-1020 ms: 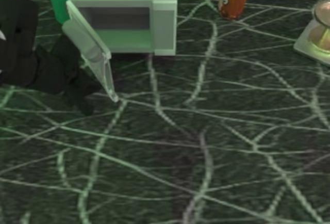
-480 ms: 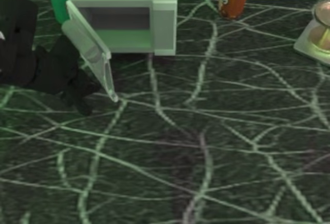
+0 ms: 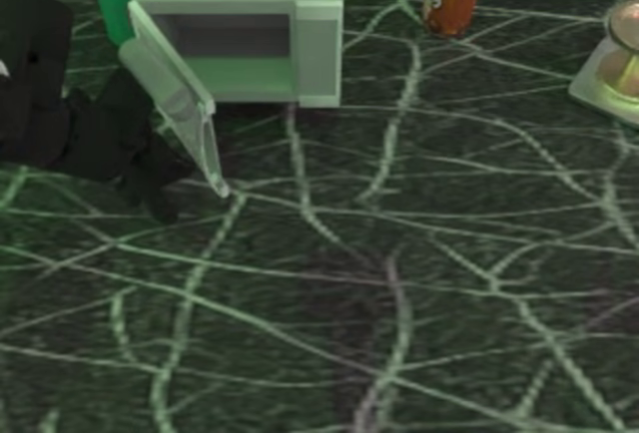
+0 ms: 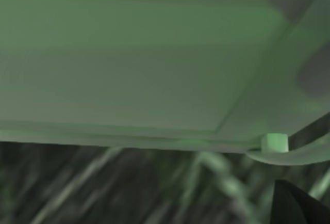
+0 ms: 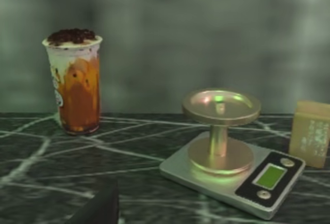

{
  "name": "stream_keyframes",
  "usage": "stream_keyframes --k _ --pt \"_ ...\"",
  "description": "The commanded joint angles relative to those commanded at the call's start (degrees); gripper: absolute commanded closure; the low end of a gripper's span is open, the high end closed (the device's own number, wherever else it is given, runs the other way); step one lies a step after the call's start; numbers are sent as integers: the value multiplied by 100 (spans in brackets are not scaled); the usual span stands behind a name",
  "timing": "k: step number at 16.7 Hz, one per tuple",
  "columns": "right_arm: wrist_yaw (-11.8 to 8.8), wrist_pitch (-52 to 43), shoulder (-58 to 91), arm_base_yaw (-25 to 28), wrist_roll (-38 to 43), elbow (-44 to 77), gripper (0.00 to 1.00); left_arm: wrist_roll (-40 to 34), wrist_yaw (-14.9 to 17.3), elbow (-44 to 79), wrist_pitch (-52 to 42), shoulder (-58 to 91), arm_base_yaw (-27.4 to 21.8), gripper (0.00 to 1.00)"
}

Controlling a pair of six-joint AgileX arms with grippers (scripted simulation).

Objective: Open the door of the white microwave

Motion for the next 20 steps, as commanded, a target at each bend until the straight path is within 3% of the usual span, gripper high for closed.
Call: stream_keyframes --k 9,20 --pt "0 0 0 0 0 0 0 0 0 0 0 0 0 100" --pt "0 0 0 0 0 0 0 0 0 0 0 0 0 17"
